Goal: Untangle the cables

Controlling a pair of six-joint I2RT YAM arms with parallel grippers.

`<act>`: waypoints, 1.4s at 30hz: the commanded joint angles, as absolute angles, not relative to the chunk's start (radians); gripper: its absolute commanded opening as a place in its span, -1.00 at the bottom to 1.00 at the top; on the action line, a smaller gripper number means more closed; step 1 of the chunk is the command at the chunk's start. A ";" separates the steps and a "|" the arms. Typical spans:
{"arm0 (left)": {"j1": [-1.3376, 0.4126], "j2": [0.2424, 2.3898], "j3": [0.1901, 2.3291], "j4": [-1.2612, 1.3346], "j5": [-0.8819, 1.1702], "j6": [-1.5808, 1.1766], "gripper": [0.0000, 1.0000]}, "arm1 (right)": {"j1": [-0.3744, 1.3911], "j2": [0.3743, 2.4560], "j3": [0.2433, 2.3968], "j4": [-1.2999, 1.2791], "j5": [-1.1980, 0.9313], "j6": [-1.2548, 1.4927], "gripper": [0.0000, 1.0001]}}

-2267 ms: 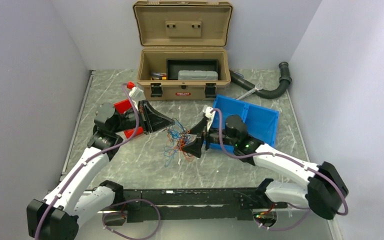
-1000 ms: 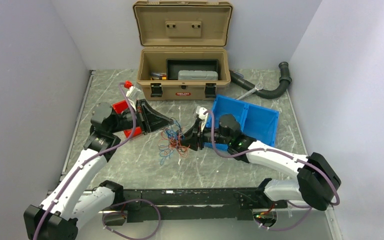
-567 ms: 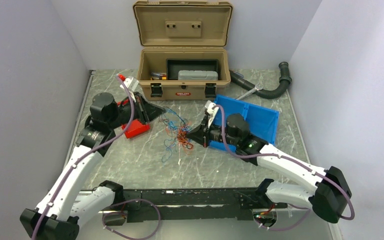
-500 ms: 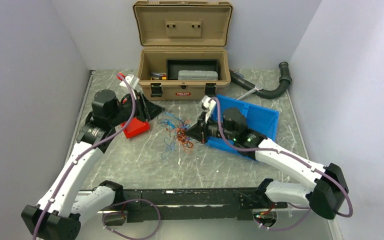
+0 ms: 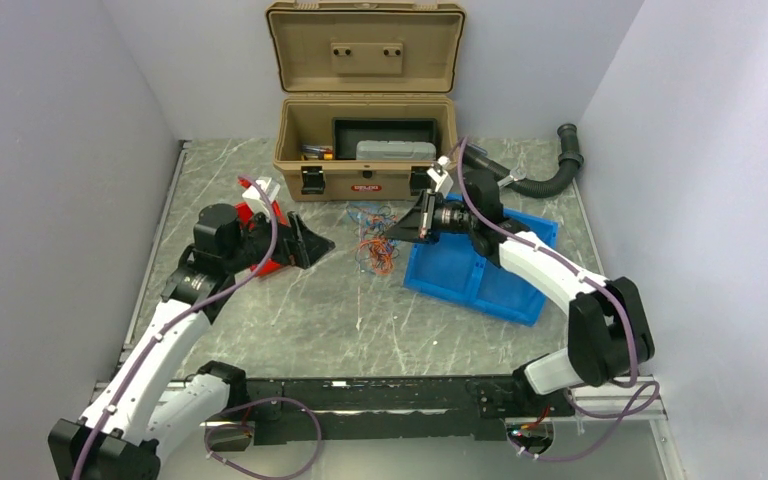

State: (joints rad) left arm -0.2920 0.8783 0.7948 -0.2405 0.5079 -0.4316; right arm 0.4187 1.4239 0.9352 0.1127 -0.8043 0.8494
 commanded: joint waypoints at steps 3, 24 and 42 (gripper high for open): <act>-0.331 0.831 0.740 -0.104 0.537 -0.433 0.92 | 0.431 1.508 1.072 -0.065 -0.813 0.962 -1.00; -0.473 1.178 0.726 0.307 0.660 -0.603 0.42 | 0.469 1.483 1.031 0.083 -0.904 1.044 -1.00; -0.478 1.137 0.732 0.039 0.420 -0.506 -1.00 | 0.466 1.381 1.174 -0.517 -0.205 0.629 -1.00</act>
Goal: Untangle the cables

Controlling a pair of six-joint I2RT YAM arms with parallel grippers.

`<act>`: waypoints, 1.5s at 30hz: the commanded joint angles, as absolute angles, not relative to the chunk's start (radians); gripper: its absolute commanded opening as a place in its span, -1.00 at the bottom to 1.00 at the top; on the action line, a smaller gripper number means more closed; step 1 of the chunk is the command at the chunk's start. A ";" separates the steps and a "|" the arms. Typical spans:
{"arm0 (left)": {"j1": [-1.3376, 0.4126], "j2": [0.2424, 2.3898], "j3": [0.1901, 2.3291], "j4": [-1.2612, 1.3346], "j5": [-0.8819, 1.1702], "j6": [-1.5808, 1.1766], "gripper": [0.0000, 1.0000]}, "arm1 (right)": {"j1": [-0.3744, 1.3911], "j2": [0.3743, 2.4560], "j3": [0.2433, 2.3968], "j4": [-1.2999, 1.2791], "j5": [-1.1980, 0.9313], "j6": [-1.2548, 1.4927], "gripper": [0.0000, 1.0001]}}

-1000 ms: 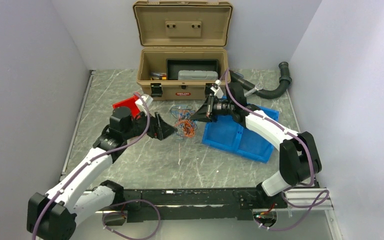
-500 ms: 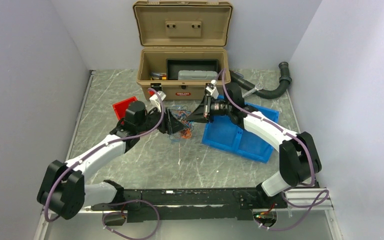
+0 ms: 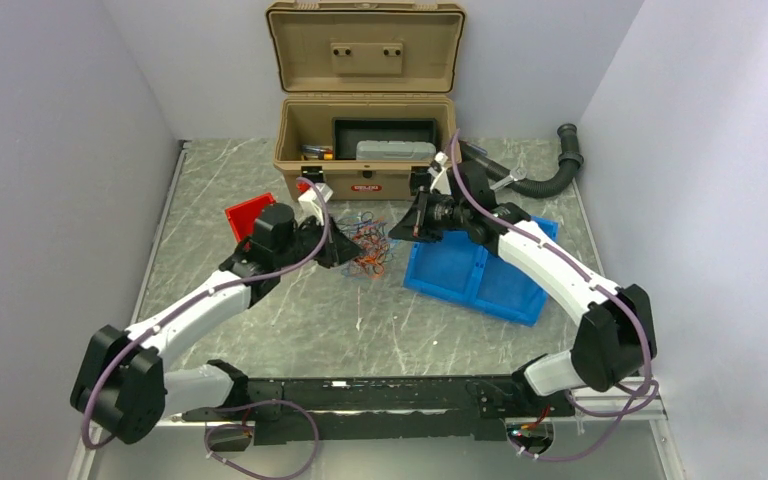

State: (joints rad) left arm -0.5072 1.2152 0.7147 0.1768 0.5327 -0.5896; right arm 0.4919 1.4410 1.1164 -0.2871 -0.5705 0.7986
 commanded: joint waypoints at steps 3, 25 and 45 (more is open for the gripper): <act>-0.442 1.095 0.715 -0.054 0.351 -0.481 -1.00 | 0.464 1.366 1.177 -0.581 -0.026 0.579 -0.98; -0.397 1.075 0.649 0.231 0.738 -0.564 -1.00 | 0.528 1.202 0.961 -0.151 -0.537 0.428 0.70; -0.433 0.995 0.694 0.054 0.493 -0.517 -0.82 | 0.739 1.344 1.065 -0.310 -0.046 0.484 -1.00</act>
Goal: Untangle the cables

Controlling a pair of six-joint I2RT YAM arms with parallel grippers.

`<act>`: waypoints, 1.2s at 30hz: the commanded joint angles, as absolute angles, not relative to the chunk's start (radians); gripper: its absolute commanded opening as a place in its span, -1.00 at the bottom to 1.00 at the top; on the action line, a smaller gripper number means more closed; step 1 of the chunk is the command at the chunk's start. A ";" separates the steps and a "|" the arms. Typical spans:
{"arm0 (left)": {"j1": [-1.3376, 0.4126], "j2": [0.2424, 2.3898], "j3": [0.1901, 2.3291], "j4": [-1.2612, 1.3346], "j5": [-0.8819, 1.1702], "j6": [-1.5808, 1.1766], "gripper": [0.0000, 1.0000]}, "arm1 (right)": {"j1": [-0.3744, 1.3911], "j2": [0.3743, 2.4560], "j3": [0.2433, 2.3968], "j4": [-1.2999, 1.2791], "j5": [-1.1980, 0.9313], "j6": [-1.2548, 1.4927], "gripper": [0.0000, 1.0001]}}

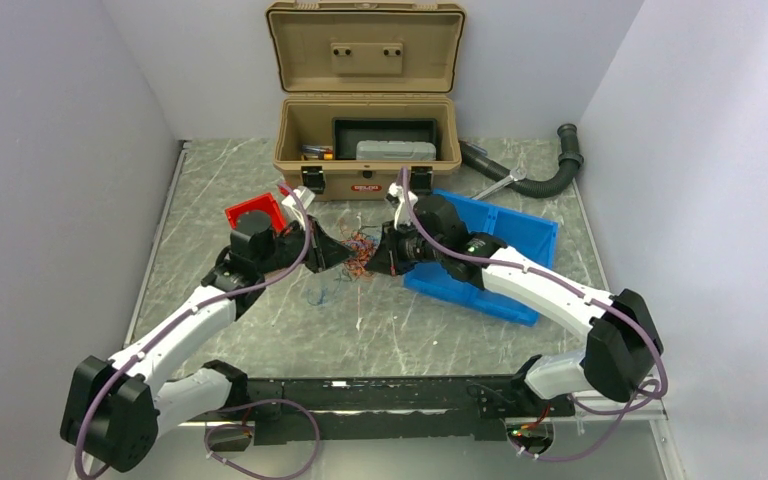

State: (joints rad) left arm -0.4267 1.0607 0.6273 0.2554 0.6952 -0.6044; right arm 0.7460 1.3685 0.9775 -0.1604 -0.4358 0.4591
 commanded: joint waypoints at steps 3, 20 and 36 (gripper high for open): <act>-0.432 0.972 0.728 -0.168 0.210 -0.460 -0.68 | 0.739 1.351 1.110 -0.475 0.254 0.515 -1.00; -0.426 0.909 0.613 0.124 0.422 -0.508 0.55 | 0.738 1.214 1.095 -0.417 0.026 0.363 -1.00; -0.455 1.167 0.663 0.477 0.668 -0.697 0.13 | 0.740 1.243 1.072 -0.265 -0.435 0.347 -1.00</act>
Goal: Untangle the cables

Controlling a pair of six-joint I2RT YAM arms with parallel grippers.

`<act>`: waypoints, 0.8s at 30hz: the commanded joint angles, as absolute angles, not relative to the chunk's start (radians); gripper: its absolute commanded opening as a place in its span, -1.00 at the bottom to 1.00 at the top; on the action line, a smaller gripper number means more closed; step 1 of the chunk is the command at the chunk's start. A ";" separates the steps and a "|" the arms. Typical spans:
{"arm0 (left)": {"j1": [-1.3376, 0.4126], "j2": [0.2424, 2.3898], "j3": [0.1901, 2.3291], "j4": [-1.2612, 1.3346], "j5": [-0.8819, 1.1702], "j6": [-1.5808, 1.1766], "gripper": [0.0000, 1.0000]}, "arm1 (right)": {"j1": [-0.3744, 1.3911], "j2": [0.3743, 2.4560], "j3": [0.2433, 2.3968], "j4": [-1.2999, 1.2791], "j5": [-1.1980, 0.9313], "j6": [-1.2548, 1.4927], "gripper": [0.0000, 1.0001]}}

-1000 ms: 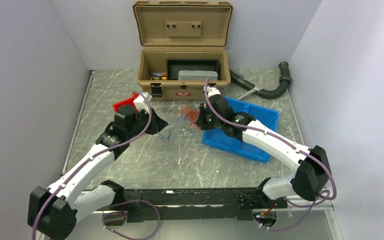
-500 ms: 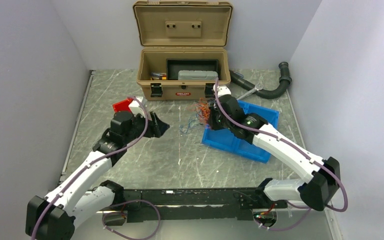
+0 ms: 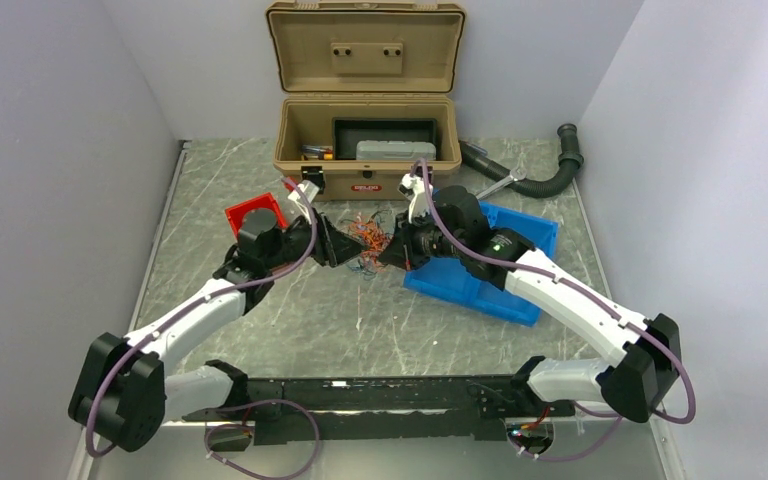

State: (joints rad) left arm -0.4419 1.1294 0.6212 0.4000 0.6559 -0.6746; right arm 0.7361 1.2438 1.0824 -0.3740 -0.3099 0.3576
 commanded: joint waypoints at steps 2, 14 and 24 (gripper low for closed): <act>-0.456 1.186 0.664 0.474 0.641 -0.709 -0.12 | 0.745 1.255 1.076 -0.272 -0.444 0.337 -1.00; -0.440 1.036 0.772 -0.121 0.007 -0.481 -1.00 | 0.739 1.370 1.116 -0.605 0.239 0.451 -0.91; -0.331 0.892 0.729 -0.273 -0.171 -0.523 -1.00 | 0.652 1.207 1.052 -0.663 0.632 0.605 -1.00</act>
State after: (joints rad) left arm -0.4469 0.9562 0.7307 -0.1520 0.0895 -0.5365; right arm 0.7490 1.3132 1.0786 -0.4473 0.1864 0.5598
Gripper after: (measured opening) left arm 0.012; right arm 0.027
